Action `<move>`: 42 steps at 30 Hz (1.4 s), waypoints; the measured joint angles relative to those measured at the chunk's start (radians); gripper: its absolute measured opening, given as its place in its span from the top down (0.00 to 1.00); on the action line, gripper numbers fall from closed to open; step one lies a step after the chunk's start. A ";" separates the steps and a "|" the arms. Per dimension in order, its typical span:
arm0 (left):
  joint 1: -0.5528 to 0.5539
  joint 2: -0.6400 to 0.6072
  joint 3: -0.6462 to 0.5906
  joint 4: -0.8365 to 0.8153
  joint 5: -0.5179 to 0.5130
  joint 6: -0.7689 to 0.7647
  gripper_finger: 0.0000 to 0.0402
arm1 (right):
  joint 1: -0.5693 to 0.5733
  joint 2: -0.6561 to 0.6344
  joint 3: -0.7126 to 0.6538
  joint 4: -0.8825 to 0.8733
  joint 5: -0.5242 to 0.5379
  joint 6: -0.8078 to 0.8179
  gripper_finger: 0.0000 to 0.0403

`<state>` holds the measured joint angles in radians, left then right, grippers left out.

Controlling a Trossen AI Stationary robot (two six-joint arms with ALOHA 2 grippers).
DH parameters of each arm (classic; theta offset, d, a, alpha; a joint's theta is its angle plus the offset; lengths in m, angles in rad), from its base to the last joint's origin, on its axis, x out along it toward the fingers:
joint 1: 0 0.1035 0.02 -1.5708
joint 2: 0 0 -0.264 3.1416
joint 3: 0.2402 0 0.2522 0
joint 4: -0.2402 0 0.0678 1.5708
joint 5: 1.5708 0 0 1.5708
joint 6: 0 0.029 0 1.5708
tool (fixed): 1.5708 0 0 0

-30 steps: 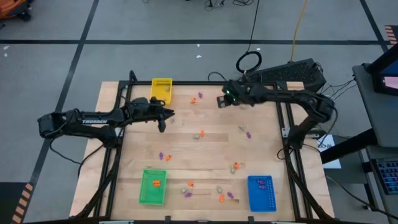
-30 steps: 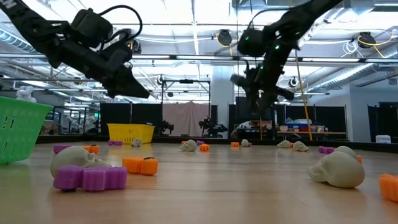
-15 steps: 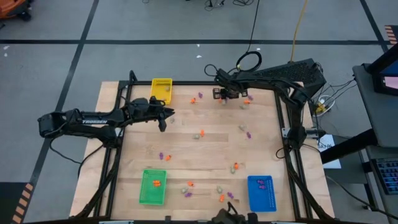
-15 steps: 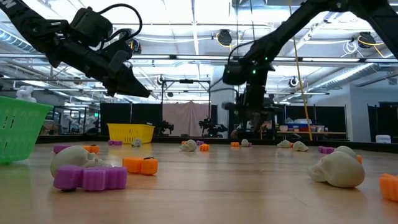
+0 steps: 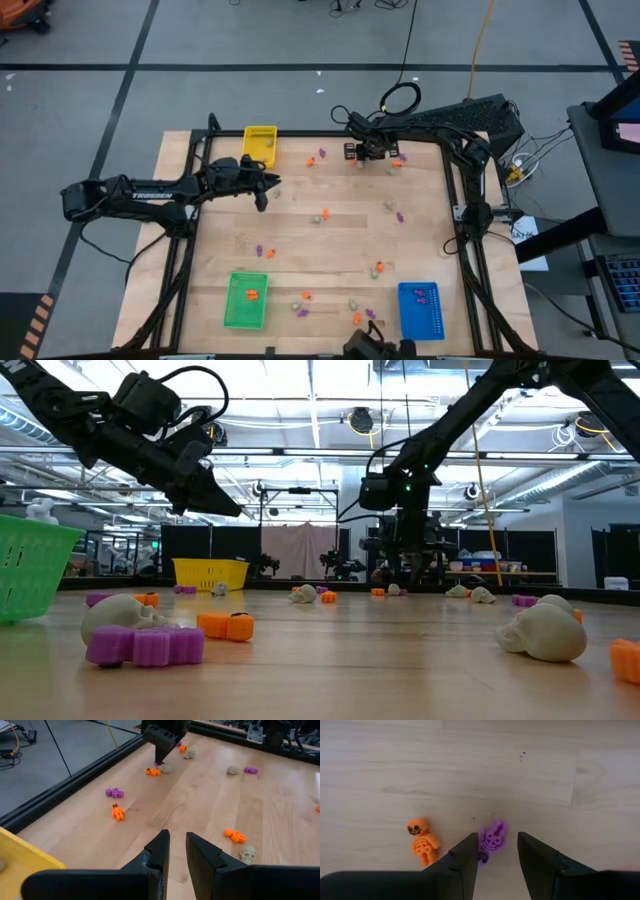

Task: Sort Halloween decoration
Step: Put the purple skeleton toy into the blue bin

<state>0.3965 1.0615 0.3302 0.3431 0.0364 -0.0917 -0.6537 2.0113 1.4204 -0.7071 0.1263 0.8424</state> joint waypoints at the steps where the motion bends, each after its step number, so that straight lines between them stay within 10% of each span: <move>1: 0.000 0.000 0.000 0.000 0.000 0.000 0.85 | 0.000 0.001 0.000 -0.001 0.000 0.006 0.69; 11: -0.003 0.000 0.000 0.000 0.000 -0.001 0.85 | 0.000 0.085 0.005 -0.006 -0.025 -0.015 0.71; 24: -0.005 0.000 0.000 0.000 -0.005 0.000 0.85 | 0.007 0.033 0.045 -0.036 -0.070 -0.189 0.98; 42: -0.021 0.000 0.000 -0.010 -0.032 -0.005 0.85 | 0.328 -0.348 0.064 -0.337 -0.076 -0.305 0.98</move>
<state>0.3752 1.0618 0.3305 0.3330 0.0041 -0.0971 -0.3257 1.6633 1.4849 -1.0439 0.0501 0.5377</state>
